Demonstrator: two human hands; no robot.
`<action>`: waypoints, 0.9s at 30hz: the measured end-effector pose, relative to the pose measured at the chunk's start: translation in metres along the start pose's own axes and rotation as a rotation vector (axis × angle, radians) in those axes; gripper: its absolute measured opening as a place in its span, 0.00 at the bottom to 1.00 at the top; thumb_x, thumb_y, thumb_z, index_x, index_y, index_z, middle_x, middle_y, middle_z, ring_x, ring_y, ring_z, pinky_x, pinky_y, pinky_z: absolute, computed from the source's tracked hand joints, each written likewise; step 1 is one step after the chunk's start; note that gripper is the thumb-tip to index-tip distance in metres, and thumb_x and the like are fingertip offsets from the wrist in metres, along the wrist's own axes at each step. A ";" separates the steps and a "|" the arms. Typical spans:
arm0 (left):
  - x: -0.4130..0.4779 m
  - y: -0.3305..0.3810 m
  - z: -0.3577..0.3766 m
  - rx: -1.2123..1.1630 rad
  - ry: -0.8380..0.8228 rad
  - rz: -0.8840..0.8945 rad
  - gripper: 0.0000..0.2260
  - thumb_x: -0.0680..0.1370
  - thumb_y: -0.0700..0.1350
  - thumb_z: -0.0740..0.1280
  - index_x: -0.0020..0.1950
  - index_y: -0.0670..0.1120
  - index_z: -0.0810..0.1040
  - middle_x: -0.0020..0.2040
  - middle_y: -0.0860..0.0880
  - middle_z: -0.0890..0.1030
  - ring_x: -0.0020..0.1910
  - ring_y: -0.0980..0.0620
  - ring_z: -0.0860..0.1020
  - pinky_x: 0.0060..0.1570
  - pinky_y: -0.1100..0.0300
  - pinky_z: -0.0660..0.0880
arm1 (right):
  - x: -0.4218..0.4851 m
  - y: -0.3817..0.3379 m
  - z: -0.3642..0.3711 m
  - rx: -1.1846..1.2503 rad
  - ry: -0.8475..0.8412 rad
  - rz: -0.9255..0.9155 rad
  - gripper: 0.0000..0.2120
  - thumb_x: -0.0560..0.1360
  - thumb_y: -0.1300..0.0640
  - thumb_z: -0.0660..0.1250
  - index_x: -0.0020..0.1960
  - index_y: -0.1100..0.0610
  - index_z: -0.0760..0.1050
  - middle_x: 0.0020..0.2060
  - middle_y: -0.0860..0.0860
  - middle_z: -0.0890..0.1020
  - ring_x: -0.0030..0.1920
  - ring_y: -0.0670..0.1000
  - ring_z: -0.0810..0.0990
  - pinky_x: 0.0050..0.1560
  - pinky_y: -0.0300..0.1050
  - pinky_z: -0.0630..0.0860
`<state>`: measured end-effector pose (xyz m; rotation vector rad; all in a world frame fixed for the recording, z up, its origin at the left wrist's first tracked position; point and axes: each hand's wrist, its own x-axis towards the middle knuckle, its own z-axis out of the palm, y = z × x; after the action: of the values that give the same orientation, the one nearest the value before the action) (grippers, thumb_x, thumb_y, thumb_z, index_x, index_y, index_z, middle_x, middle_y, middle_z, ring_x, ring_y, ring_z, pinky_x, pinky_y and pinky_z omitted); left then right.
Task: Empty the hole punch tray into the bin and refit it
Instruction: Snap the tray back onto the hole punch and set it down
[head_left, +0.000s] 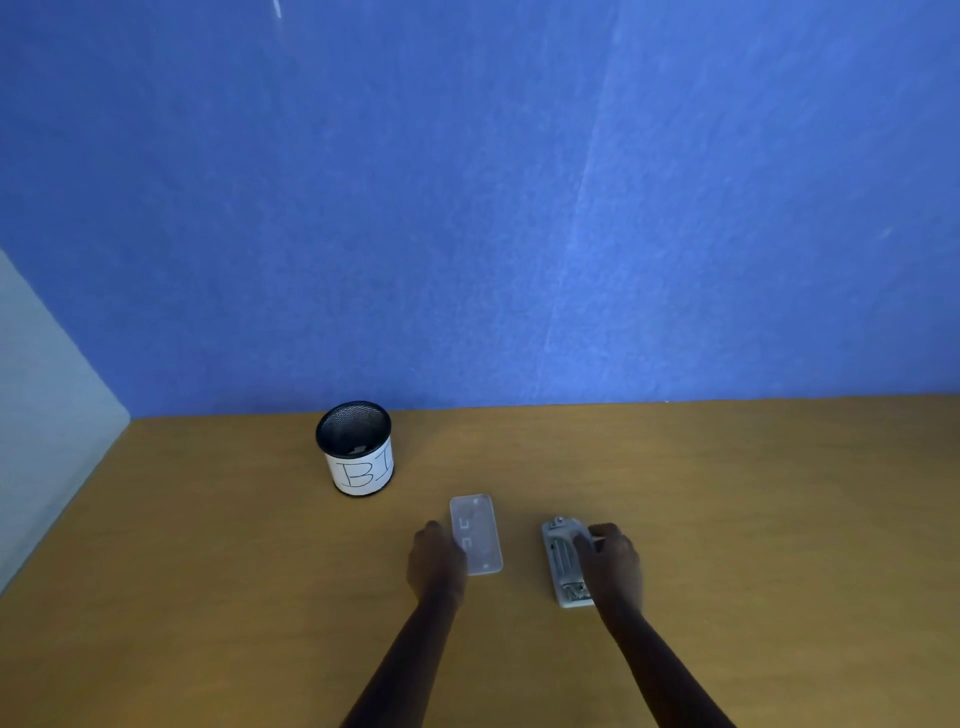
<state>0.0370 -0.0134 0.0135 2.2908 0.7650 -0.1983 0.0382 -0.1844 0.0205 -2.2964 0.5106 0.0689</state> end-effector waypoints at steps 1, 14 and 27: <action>-0.001 0.000 0.000 -0.003 0.008 -0.004 0.11 0.79 0.39 0.58 0.57 0.37 0.73 0.58 0.40 0.78 0.56 0.42 0.78 0.50 0.52 0.75 | -0.001 0.001 -0.001 0.039 -0.020 0.006 0.15 0.76 0.57 0.63 0.59 0.66 0.74 0.53 0.63 0.81 0.48 0.58 0.80 0.41 0.46 0.76; -0.019 -0.006 -0.001 -0.582 -0.056 -0.039 0.17 0.74 0.32 0.62 0.62 0.35 0.67 0.45 0.38 0.77 0.44 0.42 0.76 0.41 0.53 0.73 | -0.005 -0.014 -0.005 0.491 -0.179 0.105 0.12 0.74 0.63 0.67 0.54 0.70 0.77 0.40 0.60 0.80 0.43 0.58 0.79 0.47 0.57 0.79; -0.037 0.002 -0.007 -0.944 -0.353 0.075 0.09 0.76 0.31 0.60 0.53 0.40 0.71 0.41 0.45 0.81 0.38 0.48 0.81 0.32 0.59 0.81 | -0.020 -0.059 -0.005 0.575 -0.264 -0.060 0.09 0.73 0.65 0.66 0.52 0.69 0.78 0.39 0.59 0.79 0.41 0.55 0.77 0.43 0.51 0.76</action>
<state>0.0072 -0.0268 0.0327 1.3348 0.4394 -0.1536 0.0420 -0.1443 0.0687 -1.7058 0.2761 0.1697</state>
